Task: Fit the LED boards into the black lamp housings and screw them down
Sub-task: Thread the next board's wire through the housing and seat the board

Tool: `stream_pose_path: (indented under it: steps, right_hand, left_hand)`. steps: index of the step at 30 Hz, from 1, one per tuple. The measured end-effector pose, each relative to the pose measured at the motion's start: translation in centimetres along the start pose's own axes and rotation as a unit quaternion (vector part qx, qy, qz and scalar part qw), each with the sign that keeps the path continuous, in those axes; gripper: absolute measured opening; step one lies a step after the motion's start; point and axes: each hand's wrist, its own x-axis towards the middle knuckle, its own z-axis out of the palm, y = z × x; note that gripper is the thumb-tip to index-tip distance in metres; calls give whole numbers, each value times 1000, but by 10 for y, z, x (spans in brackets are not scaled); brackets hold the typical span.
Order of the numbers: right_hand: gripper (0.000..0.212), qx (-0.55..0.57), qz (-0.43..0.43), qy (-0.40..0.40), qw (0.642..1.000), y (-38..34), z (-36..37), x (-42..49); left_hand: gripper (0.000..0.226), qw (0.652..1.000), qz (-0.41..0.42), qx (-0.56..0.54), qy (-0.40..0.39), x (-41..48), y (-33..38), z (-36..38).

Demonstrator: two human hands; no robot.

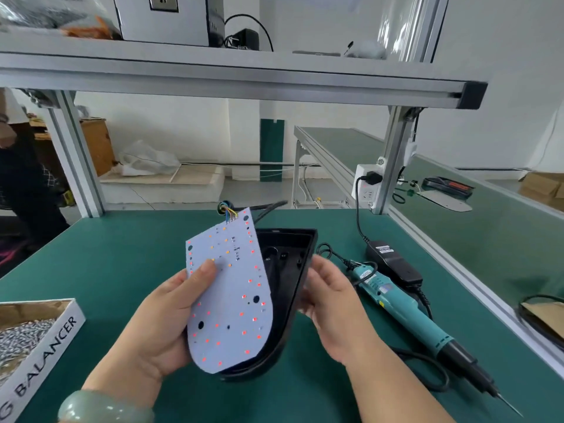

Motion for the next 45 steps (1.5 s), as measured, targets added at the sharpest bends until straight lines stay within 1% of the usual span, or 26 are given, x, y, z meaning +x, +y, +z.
stream_pose_path:
  steps: [1, 3, 5, 7, 9, 11, 12, 14, 15, 16, 17, 19, 21, 22, 23, 25, 27, 29, 31, 32, 36, 39, 40, 42, 44, 45]
  right_hand:
    - [23, -47, -33, -8, 998, 0, -1, 1]
    - [31, -108, -58, -41, 992, -1, 1, 0]
    - [22, -140, -51, -73, 986, 0, 6, -3]
    - [29, -108, -6, -43, 993, -3, 11, -3]
    - [32, -131, 16, 0, 991, -2, 5, 1]
    - [22, -219, 26, 45, 974, -1, -2, 7]
    - [15, -286, 31, 62, 956, -1, -6, 10]
    - [15, -383, 49, 76, 919, 2, -14, 12]
    - [17, -373, 59, 85, 922, 2, -18, 12]
    - [18, -354, 77, 89, 928, 0, -21, 12]
    - [19, -290, 103, 99, 946, -3, -25, 11]
    - [19, -84, 163, 142, 973, -9, -35, 11]
    - [24, 130, 181, 178, 959, -17, -42, 14]
    - [24, 209, 167, 181, 946, -21, -44, 13]
    - [21, 268, 151, 175, 935, -23, -43, 11]
    - [12, 340, 101, 144, 924, -24, -35, 8]
    - [13, 360, 51, 78, 928, -24, -22, 2]
    - [19, 291, 4, 7, 957, -19, -12, -2]
    - [25, 216, -38, -23, 975, -17, -3, -4]
    - [28, 202, -40, -32, 978, -16, 1, -5]
    - [37, 219, 44, -85, 971, -12, 4, -7]
    - [56, 172, 82, -60, 980, -12, 2, -2]
    - [53, 160, 86, -53, 982, -14, 2, -1]
    - [30, 119, 76, -75, 987, -17, -3, -1]
    - [14, 15, 80, -101, 992, -18, -12, -3]
    - [9, -39, 96, -80, 991, -17, -16, -3]
  left_hand:
    - [27, 1000, -7, 4, -16, -1, 0, 1]
    - [28, 999, -18, 20, -45, -4, -2, 4]
    - [32, 998, -16, 38, -56, -5, -5, 8]
    - [34, 998, -4, 47, -46, -5, -6, 10]
    - [32, 998, 18, 45, -29, -4, -5, 9]
    - [28, 998, 45, 46, -9, -3, -3, 7]
    - [27, 997, 58, 48, -4, -3, -2, 6]
    - [27, 995, 77, 66, 3, -2, -1, 8]
    - [28, 994, 80, 76, 10, -2, -1, 7]
    - [30, 993, 83, 79, 20, 0, 0, 5]
    - [34, 993, 87, 73, 40, 1, 2, 0]
    - [51, 991, 98, 46, 73, 3, 13, -15]
    - [72, 989, 109, 26, 92, 4, 24, -29]
    - [74, 989, 110, 27, 90, 4, 26, -33]
    - [66, 990, 109, 26, 84, 6, 26, -35]
    - [38, 992, 104, 24, 74, 9, 19, -31]
    - [30, 993, 93, 30, 62, 10, 11, -22]
    - [27, 994, 79, 55, 44, 7, 6, -15]
    - [25, 994, 74, 79, 27, 5, 2, -8]
    - [24, 994, 72, 83, 27, 5, 1, -7]
    - [22, 994, 79, 77, 27, 4, -2, -2]
    - [22, 994, 80, 76, 22, 3, -4, 1]
    - [23, 993, 79, 83, 17, 3, -7, 1]
    - [25, 994, 73, 79, 25, 3, -8, 3]
    - [37, 996, 65, 46, 43, 5, -3, -6]
    - [48, 997, 57, 25, 52, 6, 2, -11]
